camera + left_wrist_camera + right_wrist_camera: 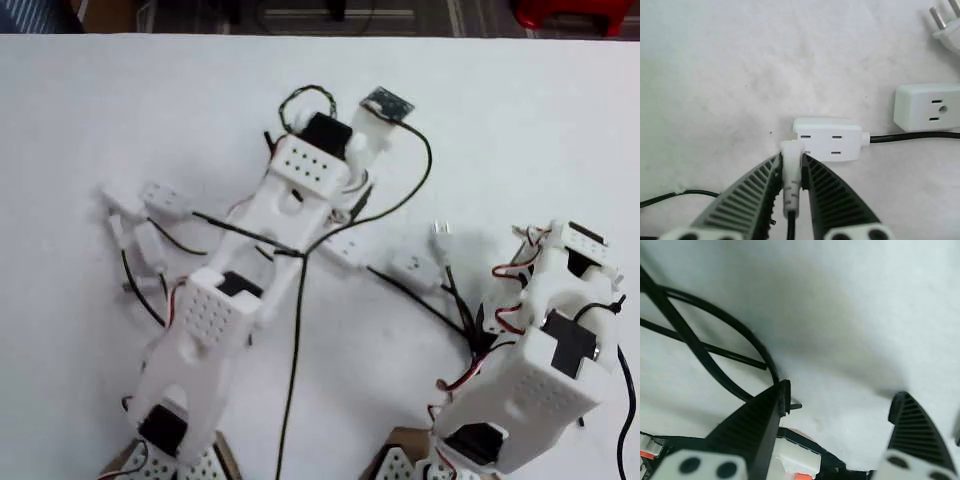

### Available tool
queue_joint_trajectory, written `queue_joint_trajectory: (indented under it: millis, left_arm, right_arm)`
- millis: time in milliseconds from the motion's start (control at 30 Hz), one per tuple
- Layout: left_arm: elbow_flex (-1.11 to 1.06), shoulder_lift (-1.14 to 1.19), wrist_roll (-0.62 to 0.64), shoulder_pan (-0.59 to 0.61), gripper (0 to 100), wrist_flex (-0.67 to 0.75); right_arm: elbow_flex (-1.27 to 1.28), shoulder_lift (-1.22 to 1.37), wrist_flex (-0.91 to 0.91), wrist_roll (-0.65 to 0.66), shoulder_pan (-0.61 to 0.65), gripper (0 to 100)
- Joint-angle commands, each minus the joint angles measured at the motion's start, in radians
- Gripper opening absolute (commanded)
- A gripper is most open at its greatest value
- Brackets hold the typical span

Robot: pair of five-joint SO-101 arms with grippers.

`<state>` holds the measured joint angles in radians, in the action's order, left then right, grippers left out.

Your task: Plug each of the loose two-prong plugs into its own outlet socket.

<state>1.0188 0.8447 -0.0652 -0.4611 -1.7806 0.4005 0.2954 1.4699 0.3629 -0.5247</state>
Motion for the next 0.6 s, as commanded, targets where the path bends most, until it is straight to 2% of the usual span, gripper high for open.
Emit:
queue_joint_trajectory:
  millis: [0, 400, 567]
  left_arm:
    - [-0.017, -0.010, 0.014, -0.025, 2, -0.006]
    - [-0.029, 0.002, 0.048, -0.024, 2, -0.006]
    - [-0.078, 0.001, 0.048, -0.025, 2, 0.000]
  right_arm:
    - [0.002, -0.016, -0.025, -0.006, -0.015, 31.4]
    - [-0.041, 0.076, -0.021, -0.003, -0.016, 31.4]
    - [-0.106, 0.131, 0.013, -0.005, -0.056, 31.4]
